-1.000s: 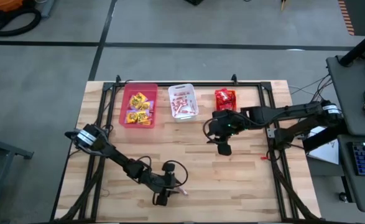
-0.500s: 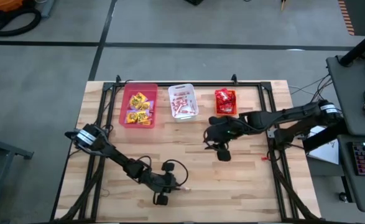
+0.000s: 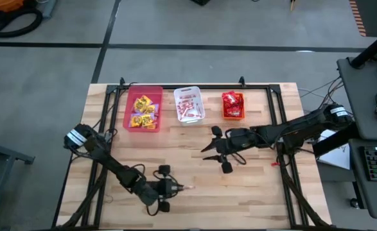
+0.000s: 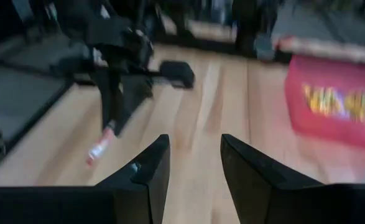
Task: Sort candy
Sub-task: Put the white candy into the white bin
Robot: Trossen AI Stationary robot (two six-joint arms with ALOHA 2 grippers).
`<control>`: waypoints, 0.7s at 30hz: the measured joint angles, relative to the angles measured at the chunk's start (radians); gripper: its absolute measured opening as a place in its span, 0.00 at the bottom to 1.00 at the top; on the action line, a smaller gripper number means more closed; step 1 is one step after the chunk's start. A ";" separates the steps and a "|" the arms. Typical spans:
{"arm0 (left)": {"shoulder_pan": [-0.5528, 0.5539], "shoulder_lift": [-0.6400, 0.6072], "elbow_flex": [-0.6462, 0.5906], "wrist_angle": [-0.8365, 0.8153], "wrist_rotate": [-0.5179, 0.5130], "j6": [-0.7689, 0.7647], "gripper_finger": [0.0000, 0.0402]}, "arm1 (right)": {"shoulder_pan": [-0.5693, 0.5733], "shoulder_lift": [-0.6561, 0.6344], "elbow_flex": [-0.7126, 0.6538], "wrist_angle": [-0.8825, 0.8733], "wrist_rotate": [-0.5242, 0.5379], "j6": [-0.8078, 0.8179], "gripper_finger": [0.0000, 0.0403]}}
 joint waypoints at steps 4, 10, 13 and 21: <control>-0.022 -0.063 -0.017 0.007 -0.183 0.013 0.03 | 0.002 0.012 -0.098 0.290 -0.002 0.002 0.33; -0.027 -0.146 -0.024 0.019 -0.330 0.037 0.06 | 0.007 0.117 -0.172 0.662 -0.005 0.004 0.33; -0.026 -0.160 -0.026 0.018 -0.351 0.065 0.06 | 0.012 0.183 -0.165 0.748 -0.013 0.001 0.33; -0.026 -0.165 -0.026 0.070 -0.406 0.058 0.06 | 0.027 0.316 -0.082 0.797 -0.072 0.000 0.33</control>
